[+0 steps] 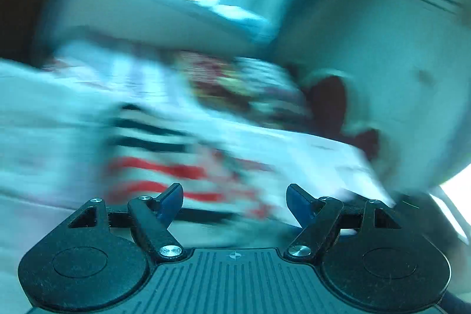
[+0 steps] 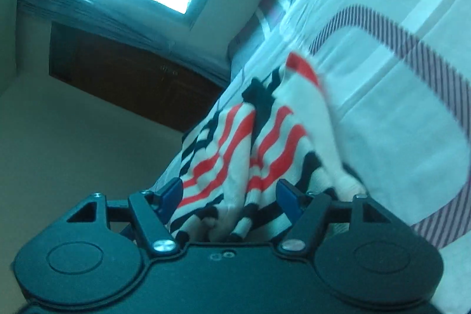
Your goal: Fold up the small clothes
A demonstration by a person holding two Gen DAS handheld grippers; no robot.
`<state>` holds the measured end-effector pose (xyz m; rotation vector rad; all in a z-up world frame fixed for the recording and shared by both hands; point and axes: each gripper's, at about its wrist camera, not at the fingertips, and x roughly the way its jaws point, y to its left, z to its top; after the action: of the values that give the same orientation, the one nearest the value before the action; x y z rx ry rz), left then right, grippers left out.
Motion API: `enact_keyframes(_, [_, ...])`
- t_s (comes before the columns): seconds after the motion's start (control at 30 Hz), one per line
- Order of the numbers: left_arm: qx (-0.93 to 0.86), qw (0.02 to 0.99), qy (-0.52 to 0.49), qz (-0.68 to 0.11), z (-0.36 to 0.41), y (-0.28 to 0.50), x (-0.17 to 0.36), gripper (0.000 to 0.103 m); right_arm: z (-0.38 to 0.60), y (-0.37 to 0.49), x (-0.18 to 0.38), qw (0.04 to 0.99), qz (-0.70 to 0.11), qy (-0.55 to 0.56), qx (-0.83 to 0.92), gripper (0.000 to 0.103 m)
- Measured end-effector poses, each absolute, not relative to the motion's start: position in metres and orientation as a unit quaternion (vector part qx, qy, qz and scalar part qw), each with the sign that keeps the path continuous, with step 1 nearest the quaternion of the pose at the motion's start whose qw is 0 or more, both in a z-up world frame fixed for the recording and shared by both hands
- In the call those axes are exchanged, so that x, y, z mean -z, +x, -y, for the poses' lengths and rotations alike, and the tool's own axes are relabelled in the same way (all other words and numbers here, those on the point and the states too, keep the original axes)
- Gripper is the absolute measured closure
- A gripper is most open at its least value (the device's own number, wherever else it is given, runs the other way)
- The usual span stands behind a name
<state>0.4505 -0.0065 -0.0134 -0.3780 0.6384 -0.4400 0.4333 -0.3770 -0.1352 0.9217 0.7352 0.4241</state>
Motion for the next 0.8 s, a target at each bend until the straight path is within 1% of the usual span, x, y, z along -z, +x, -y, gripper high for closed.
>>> enact_keyframes(0.13, [0.150, 0.900, -0.179, -0.368, -0.022, 0.481, 0.053, 0.026, 0.358, 0.450, 0.143, 0.807, -0.376, 0.408, -0.203, 0.032])
enact_keyframes(0.17, [0.139, 0.900, -0.173, -0.375, -0.023, 0.482, 0.060, 0.026, 0.354, 0.453, 0.143, 0.805, -0.381, 0.403, -0.210, 0.033])
enact_keyframes(0.2, [0.135, 0.900, -0.174, -0.376, -0.021, 0.482, 0.067, 0.026, 0.351, 0.455, 0.140, 0.806, -0.383, 0.396, -0.218, 0.036])
enact_keyframes(0.23, [0.136, 0.899, -0.184, -0.373, -0.022, 0.480, 0.076, 0.026, 0.348, 0.458, 0.135, 0.807, -0.382, 0.388, -0.230, 0.042])
enact_keyframes(0.3, [0.137, 0.895, -0.198, -0.375, -0.023, 0.479, 0.085, 0.026, 0.337, 0.464, 0.128, 0.817, -0.396, 0.350, -0.230, 0.043])
enact_keyframes(0.37, [0.140, 0.890, -0.214, -0.377, -0.023, 0.481, 0.092, 0.026, 0.327, 0.473, 0.128, 0.824, -0.426, 0.314, -0.202, 0.051])
enact_keyframes(0.53, [0.141, 0.889, -0.210, -0.381, -0.018, 0.486, 0.101, 0.026, 0.324, 0.484, 0.131, 0.819, -0.428, 0.322, -0.206, 0.049])
enact_keyframes(0.6, [0.144, 0.886, -0.211, -0.388, -0.017, 0.488, 0.103, 0.025, 0.318, 0.489, 0.130, 0.828, -0.419, 0.305, -0.212, 0.051])
enact_keyframes(0.63, [0.145, 0.884, -0.214, -0.391, -0.018, 0.489, 0.106, 0.020, 0.312, 0.493, 0.129, 0.841, -0.411, 0.278, -0.212, 0.063])
enact_keyframes(0.67, [0.144, 0.882, -0.217, -0.392, -0.018, 0.490, 0.108, 0.018, 0.303, 0.493, 0.126, 0.858, -0.407, 0.231, -0.211, 0.077])
enact_keyframes(0.7, [0.146, 0.881, -0.220, -0.393, -0.019, 0.491, 0.110, 0.017, 0.293, 0.491, 0.121, 0.874, -0.398, 0.182, -0.210, 0.078])
enact_keyframes(0.73, [0.146, 0.882, -0.218, -0.392, -0.018, 0.492, 0.110, 0.017, 0.284, 0.485, 0.114, 0.890, -0.379, 0.136, -0.214, 0.081])
enact_keyframes(0.8, [0.141, 0.889, -0.201, -0.386, -0.013, 0.493, 0.102, 0.017, 0.266, 0.468, 0.097, 0.921, -0.324, 0.046, -0.214, 0.083])
